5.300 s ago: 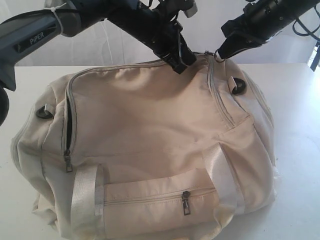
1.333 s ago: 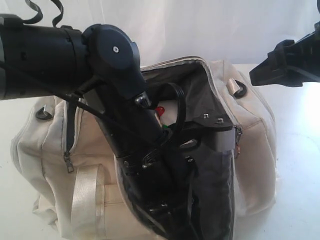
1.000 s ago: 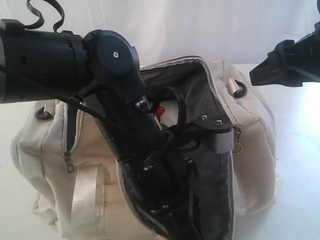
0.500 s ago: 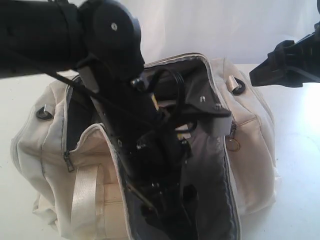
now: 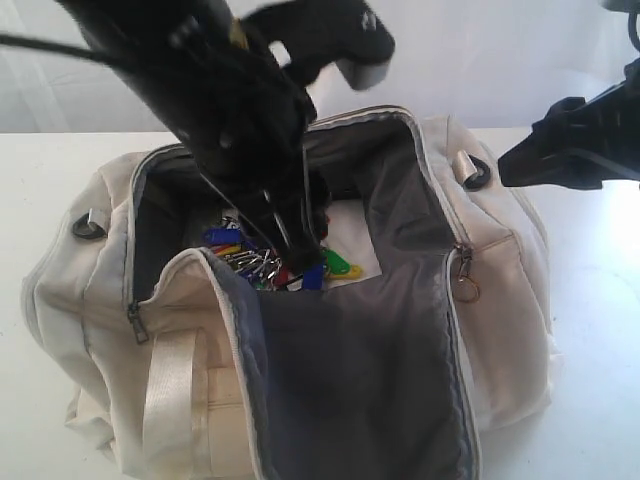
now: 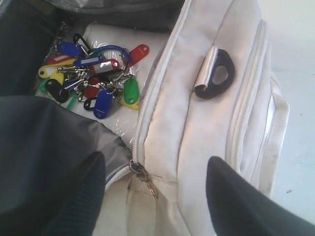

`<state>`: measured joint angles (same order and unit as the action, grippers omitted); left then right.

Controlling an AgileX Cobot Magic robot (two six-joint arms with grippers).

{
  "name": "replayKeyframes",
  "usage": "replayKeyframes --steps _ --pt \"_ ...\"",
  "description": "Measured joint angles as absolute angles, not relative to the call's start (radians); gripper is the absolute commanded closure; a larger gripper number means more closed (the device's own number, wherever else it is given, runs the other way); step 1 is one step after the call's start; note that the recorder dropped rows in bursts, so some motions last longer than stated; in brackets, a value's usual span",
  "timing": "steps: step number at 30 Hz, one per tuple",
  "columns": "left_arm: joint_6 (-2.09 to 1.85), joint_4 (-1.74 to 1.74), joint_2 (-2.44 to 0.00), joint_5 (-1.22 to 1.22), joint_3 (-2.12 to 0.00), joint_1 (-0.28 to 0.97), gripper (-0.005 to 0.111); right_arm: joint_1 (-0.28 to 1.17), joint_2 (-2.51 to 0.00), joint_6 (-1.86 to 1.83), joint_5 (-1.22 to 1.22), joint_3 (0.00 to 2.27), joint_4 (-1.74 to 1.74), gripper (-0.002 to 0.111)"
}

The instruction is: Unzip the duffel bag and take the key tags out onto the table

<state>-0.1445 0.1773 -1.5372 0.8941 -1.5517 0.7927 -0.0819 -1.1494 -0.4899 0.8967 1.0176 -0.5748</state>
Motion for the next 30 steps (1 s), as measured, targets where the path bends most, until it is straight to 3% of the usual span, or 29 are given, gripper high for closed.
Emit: replayKeyframes --steps 6,12,17,19,23,26,30 --pt "-0.134 0.201 -1.632 0.935 -1.431 0.753 0.051 -0.082 -1.149 -0.506 0.892 1.014 -0.575 0.051" --pt "-0.126 0.063 -1.548 1.034 -1.218 0.743 0.053 -0.082 -1.149 -0.508 0.895 1.014 -0.575 0.051" --pt "-0.075 0.045 -1.507 0.848 -0.953 0.743 0.053 -0.082 -1.149 -0.508 0.909 1.014 -0.581 0.051" --pt "-0.069 0.045 -1.474 0.841 -0.953 0.743 0.053 -0.082 -1.149 -0.508 0.909 1.014 -0.583 0.051" --pt "0.077 0.220 -1.328 0.849 -1.145 0.706 0.053 -0.082 -1.149 -0.508 0.909 1.014 -0.583 0.051" --pt "0.116 0.264 -1.288 0.935 -1.296 0.494 0.053 -0.082 -1.149 -0.508 0.909 1.014 -0.583 0.051" --pt "-0.053 0.035 -1.319 0.970 -1.311 0.210 0.053 -0.082 -1.149 -0.508 0.909 1.014 -0.583 0.051"
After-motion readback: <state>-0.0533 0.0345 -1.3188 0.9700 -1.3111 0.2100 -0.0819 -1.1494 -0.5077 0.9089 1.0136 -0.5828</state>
